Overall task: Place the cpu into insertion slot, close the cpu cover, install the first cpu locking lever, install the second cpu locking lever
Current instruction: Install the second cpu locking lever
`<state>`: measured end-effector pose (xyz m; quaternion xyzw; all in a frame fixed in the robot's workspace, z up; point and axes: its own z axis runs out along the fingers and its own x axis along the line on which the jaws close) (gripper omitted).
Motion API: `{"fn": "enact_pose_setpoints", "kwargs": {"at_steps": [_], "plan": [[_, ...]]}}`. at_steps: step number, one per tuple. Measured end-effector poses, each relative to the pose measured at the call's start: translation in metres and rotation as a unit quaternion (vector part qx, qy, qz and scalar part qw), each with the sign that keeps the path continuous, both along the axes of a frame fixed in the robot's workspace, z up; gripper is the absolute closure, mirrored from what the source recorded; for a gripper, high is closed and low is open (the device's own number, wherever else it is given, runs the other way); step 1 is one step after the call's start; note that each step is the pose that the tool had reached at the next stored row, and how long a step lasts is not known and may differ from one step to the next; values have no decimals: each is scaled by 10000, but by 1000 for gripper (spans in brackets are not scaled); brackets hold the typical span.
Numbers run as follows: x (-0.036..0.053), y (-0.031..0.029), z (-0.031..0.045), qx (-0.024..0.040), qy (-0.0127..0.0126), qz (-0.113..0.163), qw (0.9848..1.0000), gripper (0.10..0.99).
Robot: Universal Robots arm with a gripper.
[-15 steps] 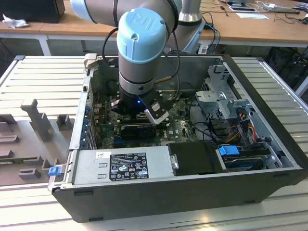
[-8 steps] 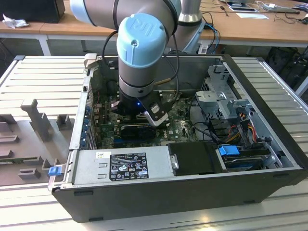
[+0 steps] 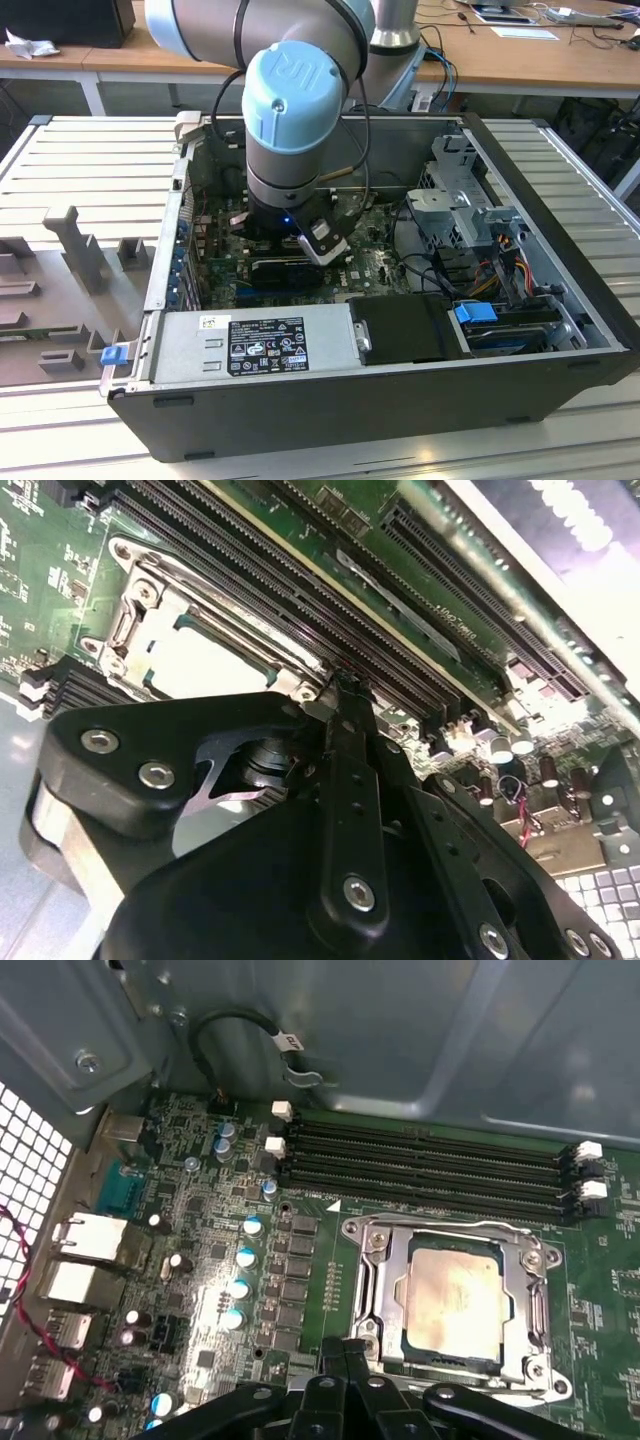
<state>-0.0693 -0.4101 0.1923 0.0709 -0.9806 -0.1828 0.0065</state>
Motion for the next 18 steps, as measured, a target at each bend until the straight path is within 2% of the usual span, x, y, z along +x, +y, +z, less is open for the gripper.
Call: {"fn": "enact_pose_setpoints", "kwargs": {"at_steps": [4, 13, 15, 18], "plan": [[-11, 5, -7, 35, 0, 3, 10000, 980], [-13, 4, 252, 39, 0, 6, 10000, 980], [-12, 4, 287, 40, 0, 6, 10000, 980], [-12, 4, 297, 40, 0, 6, 10000, 980]]}}
